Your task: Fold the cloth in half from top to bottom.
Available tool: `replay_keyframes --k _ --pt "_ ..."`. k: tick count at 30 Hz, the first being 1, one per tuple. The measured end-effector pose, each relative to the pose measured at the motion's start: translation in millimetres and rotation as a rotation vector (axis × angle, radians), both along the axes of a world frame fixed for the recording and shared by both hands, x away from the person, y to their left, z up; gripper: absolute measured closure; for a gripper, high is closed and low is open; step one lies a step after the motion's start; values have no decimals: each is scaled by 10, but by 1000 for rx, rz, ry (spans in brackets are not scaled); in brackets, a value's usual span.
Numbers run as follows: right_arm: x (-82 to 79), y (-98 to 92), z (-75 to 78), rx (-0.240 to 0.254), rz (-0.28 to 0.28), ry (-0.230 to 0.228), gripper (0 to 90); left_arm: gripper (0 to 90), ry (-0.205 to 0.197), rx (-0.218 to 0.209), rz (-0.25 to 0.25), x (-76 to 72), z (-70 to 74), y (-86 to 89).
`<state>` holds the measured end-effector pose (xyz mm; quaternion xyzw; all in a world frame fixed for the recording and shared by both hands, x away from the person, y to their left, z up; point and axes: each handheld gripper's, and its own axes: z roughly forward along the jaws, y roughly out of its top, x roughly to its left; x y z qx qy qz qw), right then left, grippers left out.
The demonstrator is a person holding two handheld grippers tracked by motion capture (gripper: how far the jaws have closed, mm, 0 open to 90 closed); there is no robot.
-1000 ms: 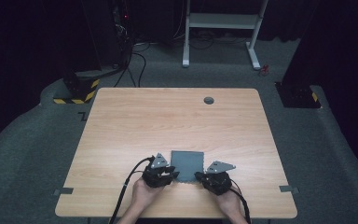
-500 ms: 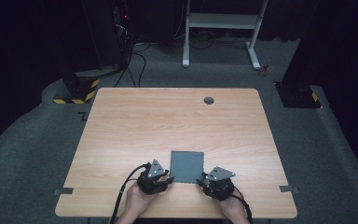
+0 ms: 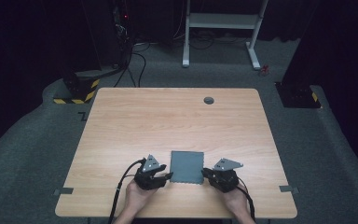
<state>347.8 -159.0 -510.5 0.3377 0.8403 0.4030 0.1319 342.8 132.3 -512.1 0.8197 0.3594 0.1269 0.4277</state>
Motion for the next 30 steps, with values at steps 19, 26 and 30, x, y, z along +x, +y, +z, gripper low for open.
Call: replay_keyframes --k 19,26,30 --pt "545 174 -59 -71 -65 38 809 557 9 145 15 438 -37 -154" --pt "657 144 52 -11 -120 26 750 545 17 100 95 636 66 -155" --pt "750 188 32 -23 -134 44 727 541 46 117 114 777 31 -222"
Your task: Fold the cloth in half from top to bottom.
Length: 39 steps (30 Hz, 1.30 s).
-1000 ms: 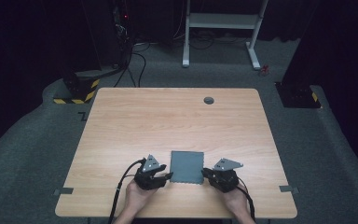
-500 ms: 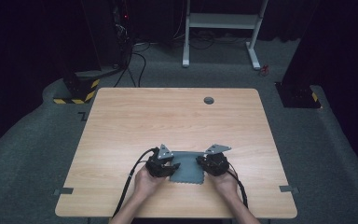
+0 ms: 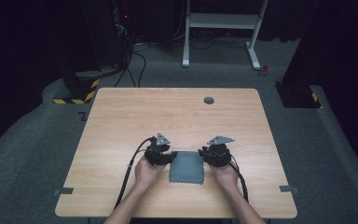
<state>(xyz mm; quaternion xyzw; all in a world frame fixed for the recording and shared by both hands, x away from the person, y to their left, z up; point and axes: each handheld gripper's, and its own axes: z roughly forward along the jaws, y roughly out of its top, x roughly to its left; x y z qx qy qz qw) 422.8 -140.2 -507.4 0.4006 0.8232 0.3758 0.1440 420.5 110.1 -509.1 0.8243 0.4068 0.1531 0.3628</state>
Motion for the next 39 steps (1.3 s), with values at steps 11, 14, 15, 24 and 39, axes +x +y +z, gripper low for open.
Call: replay_keyframes --k 11,14,15,24,39 --pt "93 54 -71 -65 49 35 864 690 62 20 -19 121 -30 -21" --pt "118 65 -58 -72 53 42 881 799 110 -3 -36 146 -17 -27" --pt "118 70 -55 -77 51 39 884 833 119 -11 -46 154 -18 -22" --pt "188 102 9 -96 22 -11 888 874 12 -17 -15 195 -2 -32" --pt "410 155 -48 -114 -39 -14 776 700 -8 -39 66 304 -74 8"
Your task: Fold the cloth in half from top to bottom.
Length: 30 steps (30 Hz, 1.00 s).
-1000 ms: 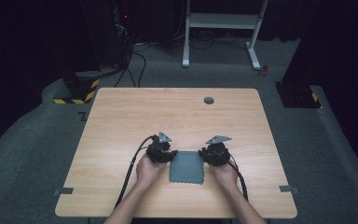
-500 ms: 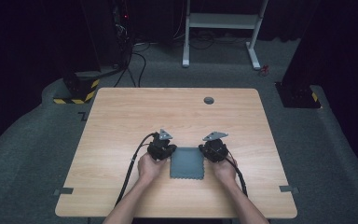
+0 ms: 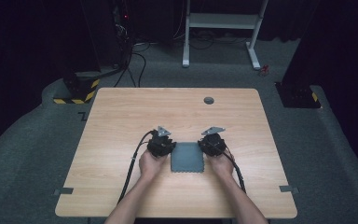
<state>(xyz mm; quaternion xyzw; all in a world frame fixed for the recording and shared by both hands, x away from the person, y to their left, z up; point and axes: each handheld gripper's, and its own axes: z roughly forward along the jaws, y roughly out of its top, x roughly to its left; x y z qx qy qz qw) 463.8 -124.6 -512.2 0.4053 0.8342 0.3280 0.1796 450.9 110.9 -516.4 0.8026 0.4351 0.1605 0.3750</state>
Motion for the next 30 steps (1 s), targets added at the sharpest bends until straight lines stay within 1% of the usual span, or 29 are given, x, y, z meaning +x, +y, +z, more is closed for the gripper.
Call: replay_keyframes --k 1,2,3,4,5,6,8,11,12,13,14,15,16,17,19,21,23,24,25,26,28,29,30 --pt "-20 -20 20 17 -1 -6 771 676 -11 -2 3 -39 24 7" --pt "-53 -38 43 32 2 -15 775 676 -25 -15 -2 -105 53 18" --pt "-107 -50 71 48 14 -15 798 677 -30 -19 -15 -148 65 18" --pt "-144 -52 85 50 34 -19 817 678 -35 -13 -32 -193 76 11" --pt "-189 -46 96 47 53 -20 838 681 -45 -2 -57 -277 84 -9" --pt "-270 -28 101 43 82 -21 857 683 -50 5 -80 -339 87 -15" --pt "-387 -8 86 37 133 -20 876 686 -50 1 -113 -457 78 -19" --pt "-523 -9 30 39 174 -7 882 689 -35 14 -149 -585 38 -11" --pt "-557 -11 9 42 170 0 881 689 -36 31 -153 -610 19 -8" --pt "-576 -17 -14 37 171 2 880 689 -29 49 -158 -625 -3 1" --pt "-582 -25 -43 25 171 0 880 689 -27 51 -160 -630 -26 19" --pt "-595 -42 -55 39 169 -4 879 688 -21 32 -156 -633 -36 42" --pt "-594 -58 -59 50 164 -1 878 684 -18 28 -152 -629 -36 55" --pt "-596 -65 -57 50 162 3 874 678 -17 30 -150 -628 -33 71" --pt "-607 -71 -53 37 158 -9 851 661 -27 46 -149 -642 -26 83" --pt "-619 -76 -44 26 156 -18 836 640 -29 44 -149 -657 -20 98" --pt "-633 -103 -28 48 146 -18 808 609 -18 10 -146 -673 -8 123" --pt "-640 -121 -16 64 141 -19 794 598 -18 10 -146 -673 -8 123" --pt "-640 -121 -16 64 141 -19 794 598 -23 -1 -143 -679 0 137" --pt "-653 -166 22 87 131 -26 765 575 -22 -20 -135 -694 20 162" --pt "-662 -203 54 97 126 -38 747 565 -25 -36 -126 -711 44 189" --pt "-671 -225 75 107 120 -39 734 558 -33 -39 -126 -716 59 212" --pt "-677 -250 94 118 116 -45 723 553 -34 -54 -120 -728 72 228"
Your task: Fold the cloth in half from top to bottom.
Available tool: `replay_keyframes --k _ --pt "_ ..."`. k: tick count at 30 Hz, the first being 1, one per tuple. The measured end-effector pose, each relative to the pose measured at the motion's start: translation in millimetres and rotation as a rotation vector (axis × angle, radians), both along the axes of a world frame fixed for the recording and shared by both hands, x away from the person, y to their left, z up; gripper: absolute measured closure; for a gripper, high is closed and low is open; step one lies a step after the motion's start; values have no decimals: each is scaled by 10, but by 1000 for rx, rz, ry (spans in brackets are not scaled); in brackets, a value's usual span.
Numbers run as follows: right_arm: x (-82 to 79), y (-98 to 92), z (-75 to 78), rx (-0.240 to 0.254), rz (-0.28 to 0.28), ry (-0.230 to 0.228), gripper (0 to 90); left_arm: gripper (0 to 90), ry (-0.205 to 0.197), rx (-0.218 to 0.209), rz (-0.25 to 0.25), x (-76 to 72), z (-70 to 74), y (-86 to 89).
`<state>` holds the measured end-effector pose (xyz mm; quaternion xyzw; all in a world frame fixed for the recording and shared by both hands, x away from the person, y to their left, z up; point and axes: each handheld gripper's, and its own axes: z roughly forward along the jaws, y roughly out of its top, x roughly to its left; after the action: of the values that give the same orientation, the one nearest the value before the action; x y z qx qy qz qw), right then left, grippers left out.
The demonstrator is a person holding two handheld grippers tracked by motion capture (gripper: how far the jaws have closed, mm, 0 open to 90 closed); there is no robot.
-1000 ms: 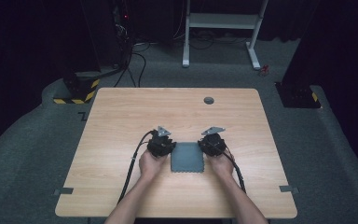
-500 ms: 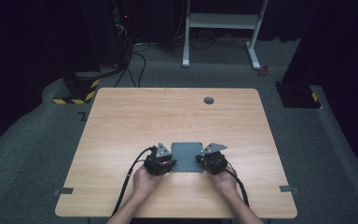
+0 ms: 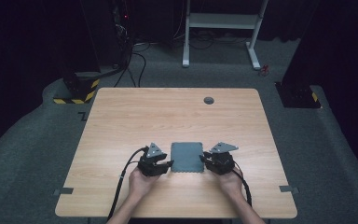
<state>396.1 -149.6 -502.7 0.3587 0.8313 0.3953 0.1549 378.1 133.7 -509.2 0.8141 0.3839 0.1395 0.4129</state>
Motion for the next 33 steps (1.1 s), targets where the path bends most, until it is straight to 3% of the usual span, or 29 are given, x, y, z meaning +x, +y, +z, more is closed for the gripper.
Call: replay_keyframes --k 7,13,18,33 --pt "-40 -181 81 48 -44 -10 684 509 -21 -56 37 -77 92 147" --pt "-86 -309 104 85 -73 -11 664 480 -34 -58 51 -134 129 238" --pt "-120 -399 129 105 -94 -17 650 455 -38 -88 69 -168 141 318" --pt "-198 -572 155 133 -125 -39 625 416 -47 -110 89 -253 174 462"
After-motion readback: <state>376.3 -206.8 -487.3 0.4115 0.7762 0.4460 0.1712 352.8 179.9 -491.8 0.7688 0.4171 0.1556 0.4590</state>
